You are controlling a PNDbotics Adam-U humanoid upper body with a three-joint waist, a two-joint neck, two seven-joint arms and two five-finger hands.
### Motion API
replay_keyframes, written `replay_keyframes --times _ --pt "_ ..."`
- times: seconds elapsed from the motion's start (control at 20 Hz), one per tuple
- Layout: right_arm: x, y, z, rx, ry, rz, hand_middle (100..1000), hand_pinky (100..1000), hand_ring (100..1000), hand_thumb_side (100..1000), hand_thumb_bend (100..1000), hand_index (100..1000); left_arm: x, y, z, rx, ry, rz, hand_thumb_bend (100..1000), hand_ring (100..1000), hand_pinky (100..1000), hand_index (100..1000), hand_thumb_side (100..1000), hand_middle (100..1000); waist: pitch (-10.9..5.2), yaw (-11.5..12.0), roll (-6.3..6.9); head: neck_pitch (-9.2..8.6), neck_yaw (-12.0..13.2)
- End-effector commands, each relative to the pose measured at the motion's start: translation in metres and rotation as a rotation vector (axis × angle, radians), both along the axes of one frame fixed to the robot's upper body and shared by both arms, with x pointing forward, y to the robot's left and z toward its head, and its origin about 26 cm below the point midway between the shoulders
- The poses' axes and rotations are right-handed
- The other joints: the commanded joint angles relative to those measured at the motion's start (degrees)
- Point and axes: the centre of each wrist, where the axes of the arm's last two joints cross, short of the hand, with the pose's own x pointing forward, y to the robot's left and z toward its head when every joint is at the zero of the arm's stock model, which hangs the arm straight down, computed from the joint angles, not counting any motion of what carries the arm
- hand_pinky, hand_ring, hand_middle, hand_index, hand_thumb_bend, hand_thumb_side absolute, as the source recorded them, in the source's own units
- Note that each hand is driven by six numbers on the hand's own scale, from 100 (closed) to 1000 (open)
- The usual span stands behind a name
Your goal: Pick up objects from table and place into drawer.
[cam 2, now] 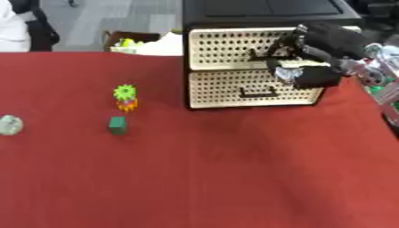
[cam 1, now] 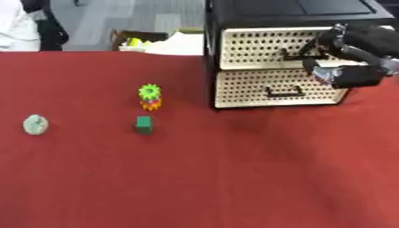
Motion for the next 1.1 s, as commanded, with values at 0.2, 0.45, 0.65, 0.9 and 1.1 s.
replay_keyframes --times 0.2,0.45,0.65,0.9,1.1 --pt "-0.005 -0.007 0.006 -0.041 -0.027 -0.039 100 100 100 1000 100 757 -0.002 0.000 0.008 0.014 -0.029 -0.007 100 703 673 814 872 724 -0.70 0.1 -0.13 -0.76 -0.3" --pt "-0.006 -0.004 0.005 -0.048 -0.039 -0.059 100 100 100 1000 100 728 -0.001 -0.001 0.009 0.013 -0.030 -0.008 100 703 673 813 872 724 -0.62 0.1 -0.23 -0.81 -0.4" --pt "-0.005 -0.001 0.003 -0.050 -0.018 -0.050 100 100 100 1000 100 714 -0.001 -0.001 0.009 0.010 -0.028 -0.007 100 702 673 811 872 722 -0.62 0.1 -0.26 -0.85 -0.5" --pt "-0.007 0.002 0.006 -0.041 -0.016 -0.041 100 100 100 1000 100 713 -0.001 -0.001 0.008 0.008 -0.025 -0.006 100 703 673 810 871 722 -0.72 0.1 -0.33 -0.74 -0.5" --pt "-0.010 0.005 0.008 -0.045 -0.023 -0.037 100 100 100 1000 100 712 -0.001 -0.001 0.008 0.008 -0.025 -0.007 100 703 673 810 871 721 -0.89 -0.1 -0.44 -0.75 -0.4"
